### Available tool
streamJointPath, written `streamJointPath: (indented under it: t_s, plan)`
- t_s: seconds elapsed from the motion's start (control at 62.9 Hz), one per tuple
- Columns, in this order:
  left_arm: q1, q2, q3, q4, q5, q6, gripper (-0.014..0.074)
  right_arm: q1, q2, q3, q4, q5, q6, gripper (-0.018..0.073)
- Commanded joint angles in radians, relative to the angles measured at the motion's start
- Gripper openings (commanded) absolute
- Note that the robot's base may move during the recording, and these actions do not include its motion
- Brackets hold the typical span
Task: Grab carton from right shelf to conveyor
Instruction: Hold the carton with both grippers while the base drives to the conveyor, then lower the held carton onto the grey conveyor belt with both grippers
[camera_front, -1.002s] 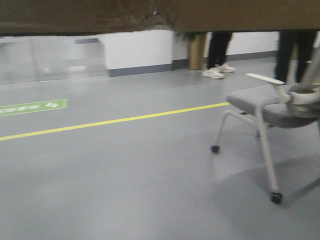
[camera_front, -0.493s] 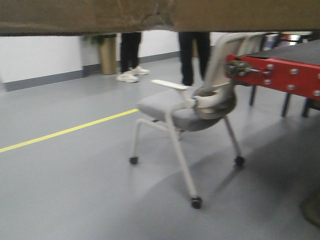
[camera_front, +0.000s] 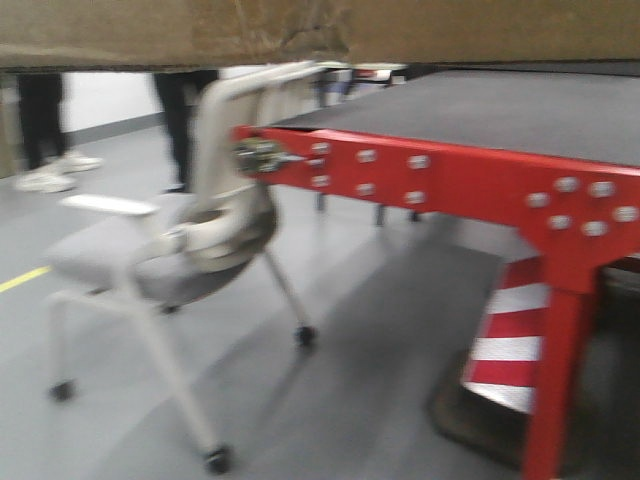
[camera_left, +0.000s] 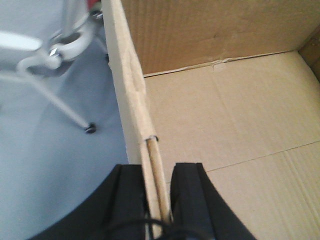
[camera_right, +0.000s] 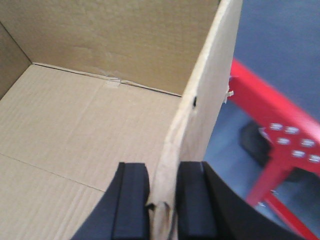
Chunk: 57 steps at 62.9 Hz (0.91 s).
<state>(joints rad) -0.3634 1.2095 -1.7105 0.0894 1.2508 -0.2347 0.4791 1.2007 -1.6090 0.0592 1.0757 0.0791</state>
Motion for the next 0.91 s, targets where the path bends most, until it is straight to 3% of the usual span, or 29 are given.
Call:
streamJointPath:
  t_s: [0.0, 0.891]
  plan:
    - [-0.003, -0.009, -0.006, 0.011, -0.030, 0.012, -0.0007, 0.001, -0.014, -0.006, 0.007, -0.045, -0.030, -0.0066]
    - [-0.003, -0.009, -0.006, 0.011, -0.030, 0.012, -0.0007, 0.001, -0.014, -0.006, 0.007, -0.082, -0.030, -0.0066]
